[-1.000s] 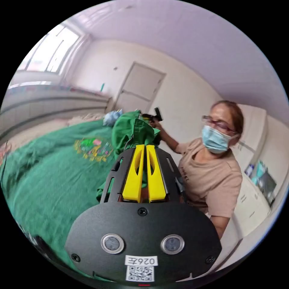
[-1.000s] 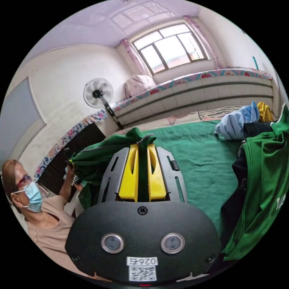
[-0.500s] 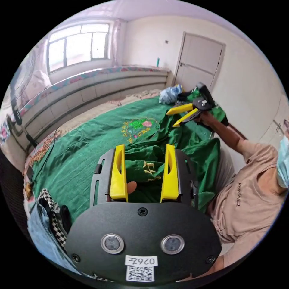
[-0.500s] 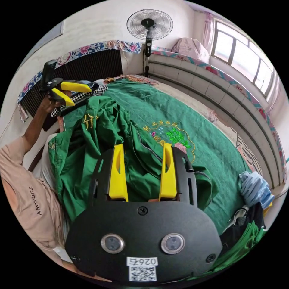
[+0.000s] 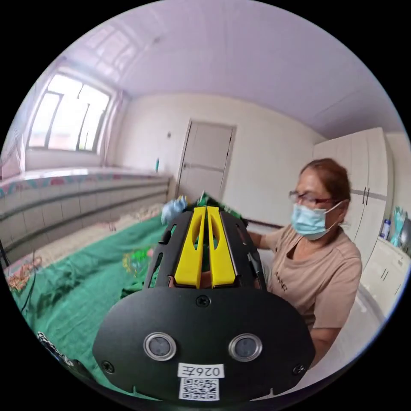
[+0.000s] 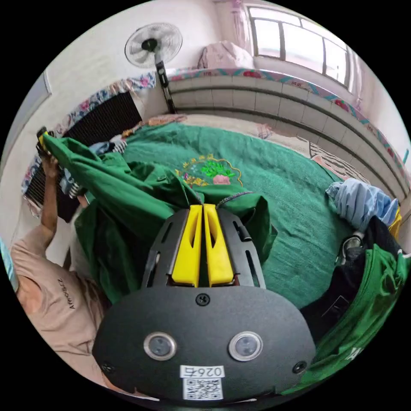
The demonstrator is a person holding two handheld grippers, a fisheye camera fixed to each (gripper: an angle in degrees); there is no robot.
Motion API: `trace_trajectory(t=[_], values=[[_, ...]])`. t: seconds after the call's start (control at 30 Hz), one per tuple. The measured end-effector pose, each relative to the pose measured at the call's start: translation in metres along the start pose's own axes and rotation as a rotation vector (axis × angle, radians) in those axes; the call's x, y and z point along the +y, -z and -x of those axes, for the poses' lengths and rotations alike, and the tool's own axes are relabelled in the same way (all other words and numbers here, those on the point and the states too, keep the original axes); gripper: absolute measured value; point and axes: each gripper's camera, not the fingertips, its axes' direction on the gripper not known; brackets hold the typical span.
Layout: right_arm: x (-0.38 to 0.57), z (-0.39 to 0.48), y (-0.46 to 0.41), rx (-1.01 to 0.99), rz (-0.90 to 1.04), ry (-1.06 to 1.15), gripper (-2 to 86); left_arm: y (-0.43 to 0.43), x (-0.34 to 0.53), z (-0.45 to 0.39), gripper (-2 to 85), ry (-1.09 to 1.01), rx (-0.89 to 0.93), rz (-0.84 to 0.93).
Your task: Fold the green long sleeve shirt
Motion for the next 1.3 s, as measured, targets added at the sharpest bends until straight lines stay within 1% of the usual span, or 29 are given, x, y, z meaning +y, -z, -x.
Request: trace_trajectory(t=[0.03,0.1,0.13,0.17,0.3,0.33,0.37,0.43,0.47,0.53,0.57,0.6,0.63,0.67,0.7,0.73,0.8,0.87,0.9,0.97,1.03,1.07,1.1,1.13,1.17,1.2,1.23,1.27,1.3], values=[[0.007,-0.02,0.026,-0.13,-0.089,-0.048,-0.9,0.041,0.011,-0.014,-0.7,-0.016,-0.024,-0.073],[0.015,-0.038,0.048,-0.291,-0.169,-0.069,-0.2,0.088,0.034,-0.029,-0.7,-0.002,-0.074,-0.144],[0.017,-0.04,0.056,-0.334,-0.183,-0.042,1.1,0.113,0.05,-0.036,-0.8,0.019,-0.08,-0.182],[0.018,-0.038,0.058,-0.336,-0.182,-0.026,2.1,0.124,0.058,-0.039,-0.8,0.028,-0.084,-0.201],[0.035,-0.018,0.059,-0.283,-0.147,0.072,16.8,0.206,0.115,-0.066,-0.8,0.098,-0.15,-0.343],[0.042,-0.013,0.049,-0.298,-0.107,0.097,20.4,0.229,0.13,-0.073,-0.8,0.11,-0.18,-0.373],[0.045,-0.01,0.042,-0.312,-0.084,0.11,22.2,0.24,0.138,-0.076,-0.8,0.118,-0.197,-0.381],[0.054,0.0,-0.001,-0.403,0.019,0.139,30.0,0.279,0.17,-0.076,-0.8,0.188,-0.268,-0.395],[0.055,0.003,-0.016,-0.429,0.055,0.146,30.9,0.287,0.179,-0.074,-0.8,0.203,-0.272,-0.398],[0.056,0.024,-0.093,-0.521,0.254,0.17,33.0,0.316,0.216,-0.056,-0.8,0.289,-0.268,-0.418],[0.057,0.031,-0.114,-0.554,0.326,0.183,32.8,0.322,0.226,-0.049,-0.8,0.312,-0.279,-0.42],[0.059,0.049,-0.157,-0.615,0.492,0.212,32.5,0.336,0.245,-0.035,-0.8,0.377,-0.298,-0.443],[0.062,0.068,-0.187,-0.602,0.642,0.258,29.4,0.348,0.264,-0.017,-0.8,0.434,-0.297,-0.474],[0.058,0.074,-0.185,-0.509,0.622,0.283,27.8,0.353,0.273,-0.007,-0.8,0.465,-0.289,-0.486],[0.052,0.084,-0.171,-0.421,0.581,0.374,12.3,0.362,0.288,0.013,-0.8,0.528,-0.278,-0.495],[0.046,0.088,-0.158,-0.467,0.563,0.4,3.4,0.368,0.298,0.027,-0.8,0.575,-0.29,-0.499],[0.043,0.092,-0.139,-0.487,0.561,0.416,0.5,0.378,0.303,0.036,-0.8,0.605,-0.311,-0.507],[0.049,0.1,-0.11,-0.414,0.542,0.486,-0.3,0.391,0.292,0.028,-0.8,0.556,-0.337,-0.488],[0.053,0.101,-0.083,-0.381,0.498,0.517,-0.6,0.402,0.28,0.016,-0.8,0.51,-0.378,-0.464],[0.057,0.091,-0.036,-0.35,0.377,0.501,-0.8,0.419,0.263,-0.006,-0.8,0.443,-0.468,-0.434],[0.057,0.061,0.028,-0.291,0.157,0.431,-1.0,0.433,0.245,-0.014,-0.8,0.396,-0.634,-0.358],[0.055,0.051,0.039,-0.264,0.109,0.412,-1.0,0.433,0.242,-0.007,-0.8,0.402,-0.68,-0.321],[0.044,0.028,0.045,-0.192,0.068,0.36,-1.1,0.429,0.238,0.022,-0.8,0.444,-0.762,-0.226],[0.021,0.001,0.033,-0.148,0.102,0.284,-1.1,0.421,0.242,0.072,-0.8,0.539,-0.782,-0.138],[0.006,-0.013,0.023,-0.127,0.128,0.24,-1.1,0.418,0.25,0.102,-0.9,0.622,-0.751,-0.131],[-0.026,-0.042,0.006,-0.088,0.179,0.134,-1.2,0.41,0.268,0.151,-0.9,0.742,-0.578,-0.227],[-0.059,-0.066,0.009,-0.05,0.159,0.042,-1.2,0.395,0.272,0.175,-0.9,0.757,-0.462,-0.4],[-0.077,-0.074,0.021,-0.012,0.143,-0.004,-1.2,0.386,0.264,0.179,-0.9,0.741,-0.444,-0.477],[-0.113,-0.079,0.074,0.067,0.02,-0.069,-1.2,0.369,0.224,0.178,-1.0,0.665,-0.419,-0.555]])
